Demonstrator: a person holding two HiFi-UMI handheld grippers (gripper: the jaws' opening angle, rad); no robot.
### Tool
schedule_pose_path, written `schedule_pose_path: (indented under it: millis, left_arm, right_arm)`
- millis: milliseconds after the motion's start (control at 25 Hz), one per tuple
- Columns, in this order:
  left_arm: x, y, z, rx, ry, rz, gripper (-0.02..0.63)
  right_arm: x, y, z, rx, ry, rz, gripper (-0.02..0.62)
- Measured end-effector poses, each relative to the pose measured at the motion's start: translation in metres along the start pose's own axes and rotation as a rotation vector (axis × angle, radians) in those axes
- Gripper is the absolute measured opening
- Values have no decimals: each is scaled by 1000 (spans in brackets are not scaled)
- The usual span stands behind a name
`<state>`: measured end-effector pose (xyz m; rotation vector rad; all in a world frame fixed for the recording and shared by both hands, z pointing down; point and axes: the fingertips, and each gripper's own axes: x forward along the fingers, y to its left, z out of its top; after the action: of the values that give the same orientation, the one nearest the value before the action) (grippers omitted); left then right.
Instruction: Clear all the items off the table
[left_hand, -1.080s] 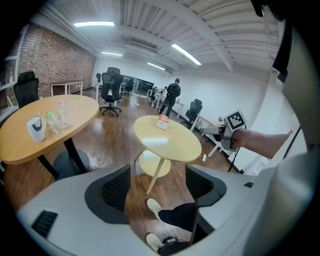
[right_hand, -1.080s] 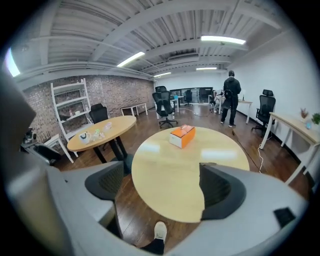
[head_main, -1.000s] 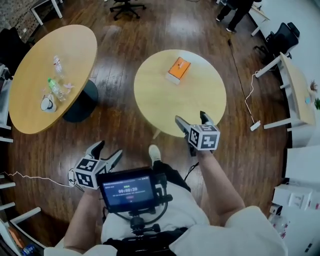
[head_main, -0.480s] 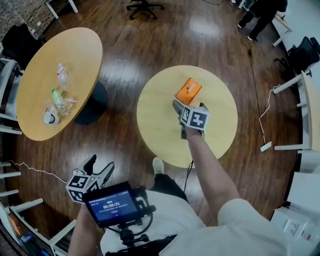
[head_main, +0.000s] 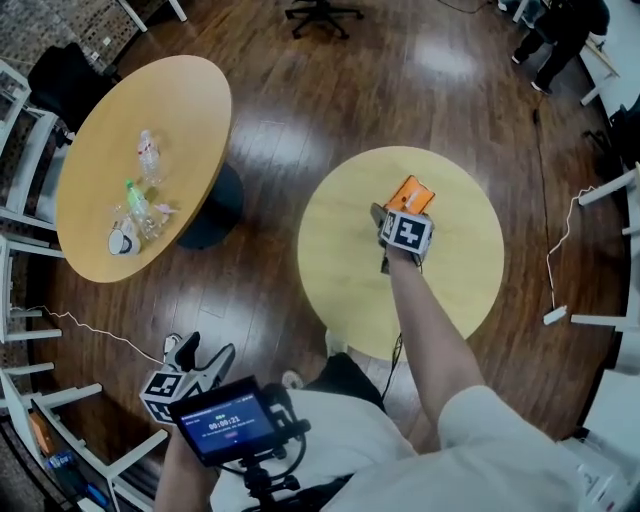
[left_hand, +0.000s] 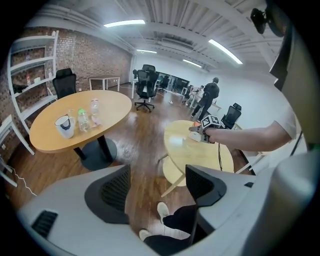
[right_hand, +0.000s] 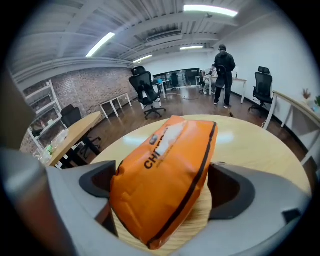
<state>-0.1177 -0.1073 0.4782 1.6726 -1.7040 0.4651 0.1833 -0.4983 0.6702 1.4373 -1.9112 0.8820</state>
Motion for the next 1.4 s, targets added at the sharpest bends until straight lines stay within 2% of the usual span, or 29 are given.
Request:
schedule_pose_path:
  millis: [120,320,560,720,840,1000,1240,1400]
  left_arm:
    - [2,6,2,-7,1,3,342]
    - [10,17,7,-29,-10,-10,342]
    - [34,26,23,8,-34,-84,342]
    - [47,42,46,38,-77,-162,342]
    - [50,67,70,56,-124,-191,342]
    - [44,114,85,65,-144,-205,342]
    - [23,186,80,35,-140,-188,342]
    - [9,238,67,-7,-136,-151,342]
  right_arm:
    - [-1,-6,-7,23,3,31,519]
    - [-8,-17,-1,-2,9,34,449]
    - [-35,-25,3,-28,-9,7,422]
    - [-66,11,12,-68,-49,32,417]
    - [-82,72,30,-124,-78,89,417]
    - [-81,196,53,-203,-89,219,417]
    - [-50,401,64,-407,-63,414,417]
    - [-13,510,56,-523,-28,497,417]
